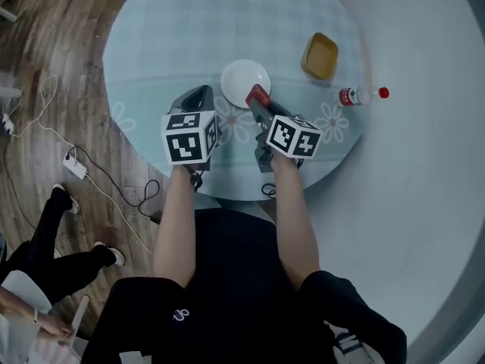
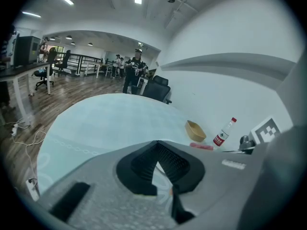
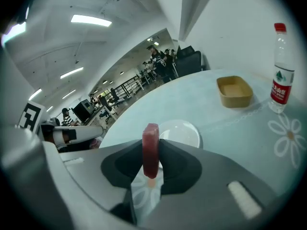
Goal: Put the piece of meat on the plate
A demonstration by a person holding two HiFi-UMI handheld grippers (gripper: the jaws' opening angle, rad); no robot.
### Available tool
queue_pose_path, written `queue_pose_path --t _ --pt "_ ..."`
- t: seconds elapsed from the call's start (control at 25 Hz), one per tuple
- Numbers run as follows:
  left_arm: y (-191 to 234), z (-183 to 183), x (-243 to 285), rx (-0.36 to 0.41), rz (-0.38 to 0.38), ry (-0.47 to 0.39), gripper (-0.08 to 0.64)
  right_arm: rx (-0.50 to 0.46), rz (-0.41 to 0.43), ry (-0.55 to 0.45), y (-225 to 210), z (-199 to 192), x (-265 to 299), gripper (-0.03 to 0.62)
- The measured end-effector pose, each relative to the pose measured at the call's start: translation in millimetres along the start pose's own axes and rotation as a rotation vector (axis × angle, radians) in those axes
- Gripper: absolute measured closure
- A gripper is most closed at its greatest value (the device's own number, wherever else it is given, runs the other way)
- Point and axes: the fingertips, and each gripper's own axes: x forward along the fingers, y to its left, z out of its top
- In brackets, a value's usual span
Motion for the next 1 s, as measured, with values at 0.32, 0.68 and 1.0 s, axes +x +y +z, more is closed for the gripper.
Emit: queue_pose_path --t 0.32,0.68,1.0 --pt "17.9 10.0 3.4 -0.045 0.075 -0.016 0.566 0.046 0.029 0.125 -16.2 3.9 55.8 0.491" --pt "39.2 21.3 -5.5 -0.103 0.133 -0.069 0.566 0.219 0.061 0.142 -29.9 -2.1 79.9 0.489" --pt "30.4 20.1 -12.7 -0.097 0.113 -0.075 0.566 0.264 -0.052 0.089 -54.2 0.2 72.7 0.370"
